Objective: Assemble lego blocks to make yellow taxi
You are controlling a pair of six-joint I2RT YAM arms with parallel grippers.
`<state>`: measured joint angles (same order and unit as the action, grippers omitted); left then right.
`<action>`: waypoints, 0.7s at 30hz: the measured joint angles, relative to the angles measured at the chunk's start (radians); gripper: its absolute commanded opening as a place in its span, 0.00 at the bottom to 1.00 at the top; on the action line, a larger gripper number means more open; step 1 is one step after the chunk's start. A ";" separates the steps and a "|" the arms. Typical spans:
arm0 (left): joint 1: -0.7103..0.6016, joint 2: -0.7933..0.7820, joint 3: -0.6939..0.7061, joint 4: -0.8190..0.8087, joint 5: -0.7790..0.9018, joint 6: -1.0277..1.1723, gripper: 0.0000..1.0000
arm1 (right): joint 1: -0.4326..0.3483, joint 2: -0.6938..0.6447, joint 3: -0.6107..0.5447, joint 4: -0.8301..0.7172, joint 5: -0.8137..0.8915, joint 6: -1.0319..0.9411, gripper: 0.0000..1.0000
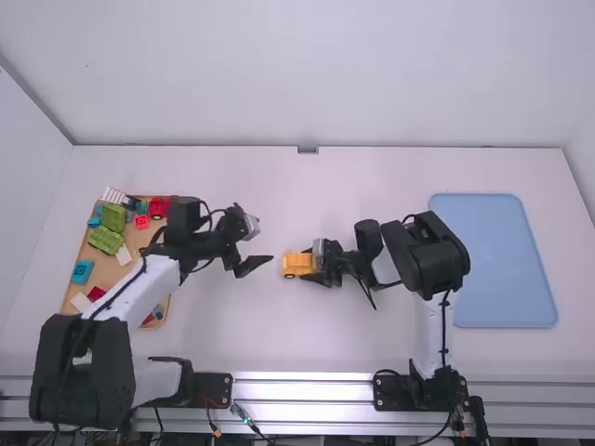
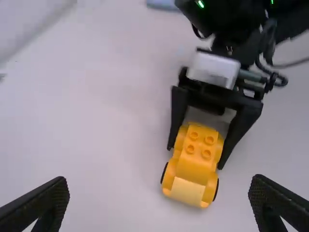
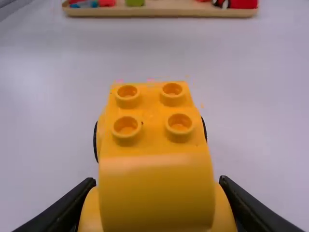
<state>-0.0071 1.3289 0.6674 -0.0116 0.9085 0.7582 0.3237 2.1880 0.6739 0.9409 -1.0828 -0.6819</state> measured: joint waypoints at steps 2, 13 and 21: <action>0.053 -0.043 0.000 0.000 0.033 -0.031 0.99 | -0.020 0.000 0.000 0.078 0.000 0.068 0.58; 0.101 -0.069 0.000 0.048 -0.055 -0.166 0.99 | -0.365 -0.269 0.000 -0.112 0.156 0.378 0.54; 0.101 -0.031 0.000 0.212 -0.234 -0.341 0.99 | -0.654 -0.542 0.000 -0.586 0.532 0.427 0.57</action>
<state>0.0944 1.2976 0.6674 0.2001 0.6743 0.4168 -0.3305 1.6455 0.6739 0.3553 -0.5510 -0.2550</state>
